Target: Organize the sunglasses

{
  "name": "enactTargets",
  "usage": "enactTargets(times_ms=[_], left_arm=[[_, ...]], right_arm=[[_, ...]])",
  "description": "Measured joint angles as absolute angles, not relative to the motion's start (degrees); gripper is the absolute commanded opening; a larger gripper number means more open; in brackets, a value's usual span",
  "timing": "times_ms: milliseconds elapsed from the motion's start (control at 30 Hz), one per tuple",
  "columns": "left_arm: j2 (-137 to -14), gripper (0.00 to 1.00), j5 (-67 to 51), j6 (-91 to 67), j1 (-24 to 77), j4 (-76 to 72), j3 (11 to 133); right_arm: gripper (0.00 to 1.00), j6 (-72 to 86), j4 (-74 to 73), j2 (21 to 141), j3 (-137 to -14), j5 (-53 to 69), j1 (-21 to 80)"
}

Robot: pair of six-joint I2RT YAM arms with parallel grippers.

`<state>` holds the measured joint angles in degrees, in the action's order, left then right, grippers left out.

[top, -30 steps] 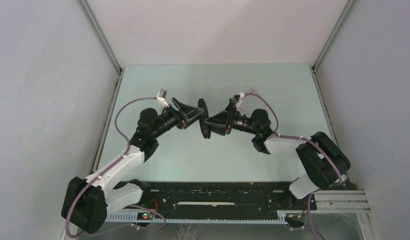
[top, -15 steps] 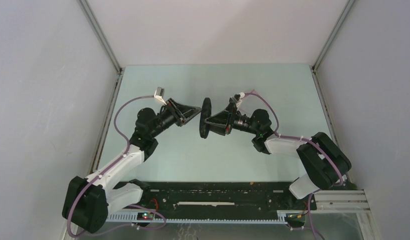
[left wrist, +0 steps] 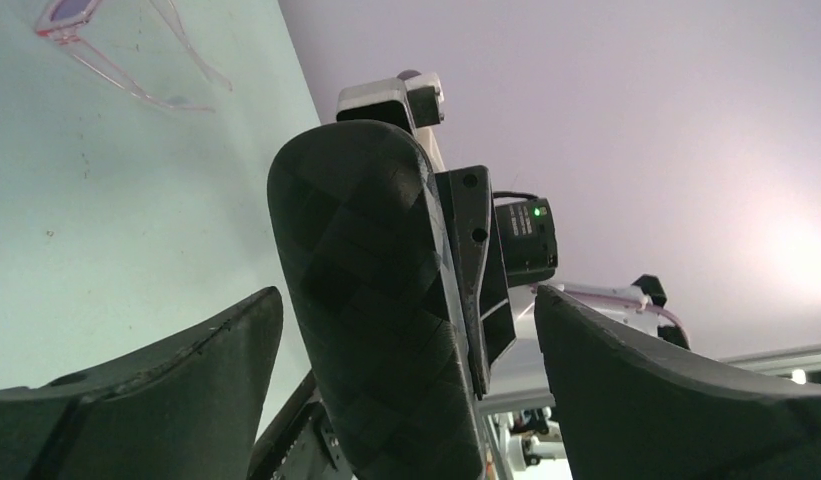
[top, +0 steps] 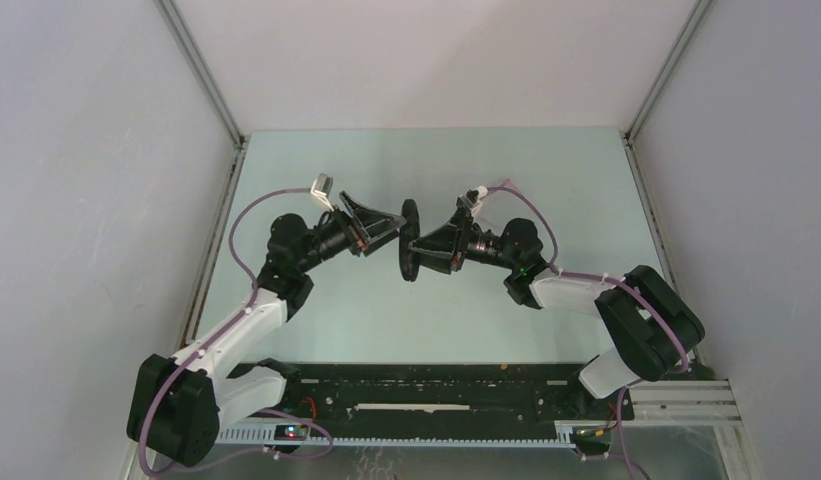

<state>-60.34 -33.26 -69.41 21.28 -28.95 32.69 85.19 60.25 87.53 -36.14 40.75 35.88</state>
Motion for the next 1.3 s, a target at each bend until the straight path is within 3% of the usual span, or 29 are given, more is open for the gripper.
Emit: enactTargets(times_ms=[400,600,767,800,900,1000,1133,1300], left_arm=[[-61.0,0.88,-42.0,-68.2,20.2,-29.6,32.8],[-61.7,0.74,-42.9,-69.5,20.2,-30.8,32.8],[-61.8,0.52,-42.9,-70.5,20.2,-31.2,32.8],[-61.8,0.48,-42.9,-70.8,20.2,-31.2,32.8],[-61.8,0.41,-42.7,-71.0,20.2,-31.1,32.8],[-61.8,0.35,-42.2,-71.2,20.1,-31.1,32.8],[-61.2,0.25,-40.9,-71.4,20.1,-30.9,32.8],[-60.6,0.16,-39.5,-71.5,20.1,-30.3,32.8]], right_arm=[[0.00,89.8,71.7,92.5,-37.6,47.2,36.2],[0.00,90.5,73.2,93.3,-37.7,48.3,36.8],[0.00,90.2,73.7,93.3,-38.1,48.6,36.8],[0.03,89.8,73.6,93.3,-38.1,48.6,36.8],[0.48,89.7,73.3,93.3,-38.2,48.5,36.9],[0.73,88.6,71.3,92.2,-38.2,47.9,36.9],[0.81,85.1,64.6,88.5,-38.2,45.4,37.5],[0.83,82.2,59.7,86.7,-39.5,43.3,38.6]])
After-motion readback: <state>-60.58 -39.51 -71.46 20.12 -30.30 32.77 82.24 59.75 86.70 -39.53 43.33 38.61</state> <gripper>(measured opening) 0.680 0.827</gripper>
